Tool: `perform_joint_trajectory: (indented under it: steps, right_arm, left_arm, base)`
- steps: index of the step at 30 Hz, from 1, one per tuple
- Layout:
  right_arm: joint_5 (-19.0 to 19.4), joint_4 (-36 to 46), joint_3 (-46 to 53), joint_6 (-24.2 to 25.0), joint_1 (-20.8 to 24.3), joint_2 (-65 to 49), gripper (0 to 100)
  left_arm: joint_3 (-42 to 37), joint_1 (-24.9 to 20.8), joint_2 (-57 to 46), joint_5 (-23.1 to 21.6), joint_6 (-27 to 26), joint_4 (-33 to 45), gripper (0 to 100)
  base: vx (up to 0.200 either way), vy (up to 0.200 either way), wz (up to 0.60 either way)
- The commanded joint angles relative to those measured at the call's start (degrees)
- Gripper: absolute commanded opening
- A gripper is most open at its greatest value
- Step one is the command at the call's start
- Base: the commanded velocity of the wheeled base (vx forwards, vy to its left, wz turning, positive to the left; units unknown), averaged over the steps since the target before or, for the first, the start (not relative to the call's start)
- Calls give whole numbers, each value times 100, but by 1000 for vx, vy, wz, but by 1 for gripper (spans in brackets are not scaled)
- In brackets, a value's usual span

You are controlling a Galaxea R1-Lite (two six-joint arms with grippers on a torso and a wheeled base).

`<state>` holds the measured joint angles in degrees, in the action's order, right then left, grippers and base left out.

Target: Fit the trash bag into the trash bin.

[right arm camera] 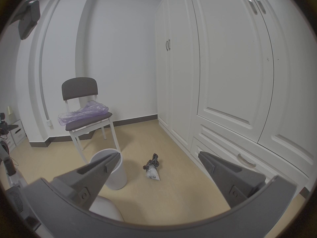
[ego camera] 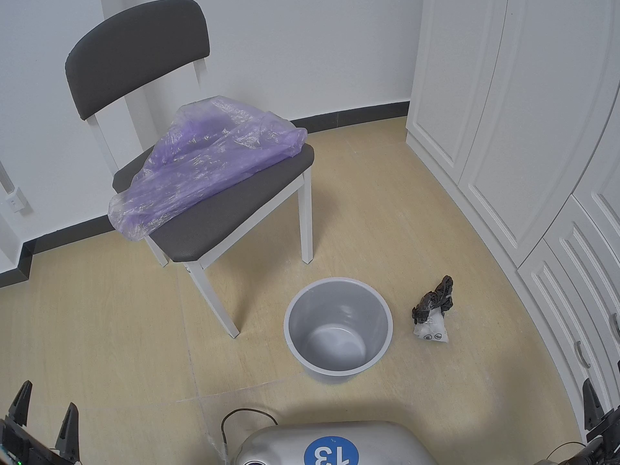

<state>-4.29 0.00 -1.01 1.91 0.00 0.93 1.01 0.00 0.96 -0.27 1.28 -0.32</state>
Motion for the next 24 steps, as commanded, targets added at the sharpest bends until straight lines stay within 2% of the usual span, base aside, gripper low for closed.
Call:
perform_joint_trajectory:
  steps: [1, 7, 9, 13, 14, 16, 18, 20, 21, 22, 24]
  right_arm:
    - [25, 18, 101, -60, 0, -93, 100]
    - [306, -9, 101, -51, 18, -93, 100]
    - [227, -18, 101, 99, 18, -93, 100]
    - [34, -26, 101, 46, 0, -93, 100]
    - [51, -26, 101, -314, 0, -93, 100]
    - [368, -70, 101, -728, 0, -93, 100]
    - [482, -70, 101, -745, 0, -93, 100]
    - [482, -88, 101, -736, 0, -93, 100]
    - [508, -343, 31, -552, 18, -93, 100]
    - [526, -668, -119, -174, 18, -93, 100]
    - [622, -1020, -646, 863, 0, -31, 100]
  left_arm:
    - [-101, 9, -96, -8, -119, 5, 100]
    - [-101, 9, -96, -210, -172, 14, 100]
    - [-101, 0, -88, -149, -23, 14, 100]
    - [-101, 0, -88, 88, 162, -12, 100]
    - [-101, 9, -96, 88, 101, -12, 100]
    - [-101, 0, -96, 9, -49, -30, 100]
    - [-66, 9, -96, -193, -137, -135, 100]
    - [242, 0, -96, -465, 144, -548, 100]
    - [602, 9, -96, -773, 848, -918, 100]
    - [628, 18, -96, -887, 1085, -891, 100]
    - [646, 26, -79, -1045, 575, -610, 100]
  base:
    - [0, 0, 0]
    - [0, 0, 0]
    - [0, 0, 0]
    - [0, 0, 0]
    - [0, 0, 0]
    - [0, 0, 0]
    - [0, 0, 0]
    - [0, 0, 0]
    - [0, 0, 0]
    - [0, 0, 0]
    - [0, 0, 0]
